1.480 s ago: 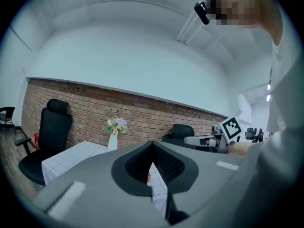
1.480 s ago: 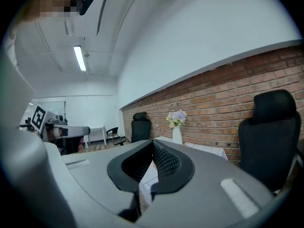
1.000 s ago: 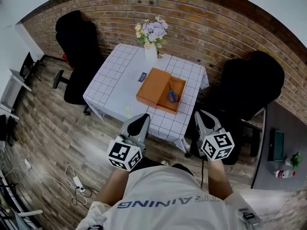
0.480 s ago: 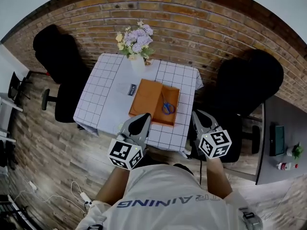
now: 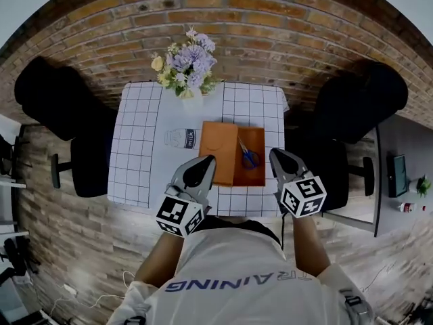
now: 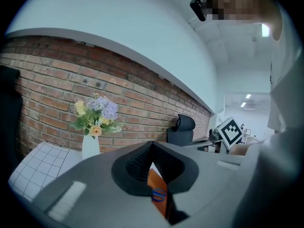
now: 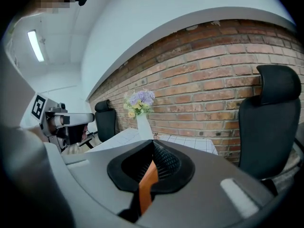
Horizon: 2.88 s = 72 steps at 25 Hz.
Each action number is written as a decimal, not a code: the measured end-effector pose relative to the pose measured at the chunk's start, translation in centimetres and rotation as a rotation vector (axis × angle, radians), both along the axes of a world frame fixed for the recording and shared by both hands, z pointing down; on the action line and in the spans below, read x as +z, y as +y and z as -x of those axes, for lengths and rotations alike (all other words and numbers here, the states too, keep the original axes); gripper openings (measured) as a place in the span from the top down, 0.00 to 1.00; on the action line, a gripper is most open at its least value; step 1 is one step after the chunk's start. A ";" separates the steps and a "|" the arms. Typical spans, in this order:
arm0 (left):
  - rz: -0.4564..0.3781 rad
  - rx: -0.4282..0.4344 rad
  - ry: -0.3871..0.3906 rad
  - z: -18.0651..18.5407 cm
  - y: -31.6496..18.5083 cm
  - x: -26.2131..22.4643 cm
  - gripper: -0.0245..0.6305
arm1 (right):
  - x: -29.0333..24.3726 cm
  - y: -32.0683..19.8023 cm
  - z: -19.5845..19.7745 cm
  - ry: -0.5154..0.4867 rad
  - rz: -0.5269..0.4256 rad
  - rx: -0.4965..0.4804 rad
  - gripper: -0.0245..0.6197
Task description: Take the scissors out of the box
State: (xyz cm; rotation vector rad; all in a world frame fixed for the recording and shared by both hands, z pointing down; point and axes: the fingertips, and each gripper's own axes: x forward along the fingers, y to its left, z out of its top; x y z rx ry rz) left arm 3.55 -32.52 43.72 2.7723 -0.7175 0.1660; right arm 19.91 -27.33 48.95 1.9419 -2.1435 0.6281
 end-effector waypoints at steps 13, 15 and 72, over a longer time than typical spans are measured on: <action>0.117 0.030 -0.036 2.0 -4.2 5.3 0.96 | 15.3 -1.1 2.2 0.082 0.548 -0.007 0.72; 0.128 0.015 -0.038 1.8 -4.1 5.8 0.96 | 17.7 -1.3 2.2 0.106 0.618 -0.040 0.72; 0.029 0.043 0.016 -1.2 -2.3 0.7 0.96 | 11.7 0.5 0.1 0.243 0.558 -0.042 0.80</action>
